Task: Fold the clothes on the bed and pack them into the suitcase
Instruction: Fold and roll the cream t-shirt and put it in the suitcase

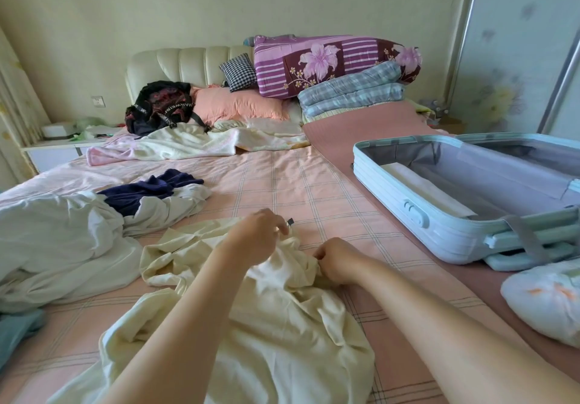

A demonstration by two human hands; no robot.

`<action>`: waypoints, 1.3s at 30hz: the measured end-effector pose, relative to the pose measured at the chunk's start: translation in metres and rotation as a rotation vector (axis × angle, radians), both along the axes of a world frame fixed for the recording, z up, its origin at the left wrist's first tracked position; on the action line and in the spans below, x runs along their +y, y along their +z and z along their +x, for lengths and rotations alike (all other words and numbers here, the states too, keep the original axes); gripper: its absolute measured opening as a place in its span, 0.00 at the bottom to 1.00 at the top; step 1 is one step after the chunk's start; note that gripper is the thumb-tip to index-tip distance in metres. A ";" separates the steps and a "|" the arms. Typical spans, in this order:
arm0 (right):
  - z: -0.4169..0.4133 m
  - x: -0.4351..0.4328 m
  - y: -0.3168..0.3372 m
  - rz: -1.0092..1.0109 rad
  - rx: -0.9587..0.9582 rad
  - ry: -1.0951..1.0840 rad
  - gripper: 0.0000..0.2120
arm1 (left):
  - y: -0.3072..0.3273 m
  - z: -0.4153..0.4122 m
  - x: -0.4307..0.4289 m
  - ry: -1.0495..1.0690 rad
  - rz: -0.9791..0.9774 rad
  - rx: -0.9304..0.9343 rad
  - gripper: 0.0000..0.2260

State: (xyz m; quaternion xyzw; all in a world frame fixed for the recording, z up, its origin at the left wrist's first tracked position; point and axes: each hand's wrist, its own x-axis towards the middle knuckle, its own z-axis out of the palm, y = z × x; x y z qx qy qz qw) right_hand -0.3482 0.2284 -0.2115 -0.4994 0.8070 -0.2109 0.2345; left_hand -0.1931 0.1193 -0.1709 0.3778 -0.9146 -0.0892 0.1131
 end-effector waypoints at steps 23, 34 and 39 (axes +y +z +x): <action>-0.028 0.045 0.013 -0.254 0.598 0.130 0.33 | -0.013 -0.043 0.008 -0.035 0.154 0.188 0.22; 0.020 0.082 0.027 0.164 0.531 0.396 0.36 | -0.016 0.061 0.082 -0.102 0.008 -0.112 0.07; 0.058 0.120 0.025 -0.029 0.716 0.580 0.30 | -0.013 0.109 0.112 -0.139 0.024 -0.192 0.12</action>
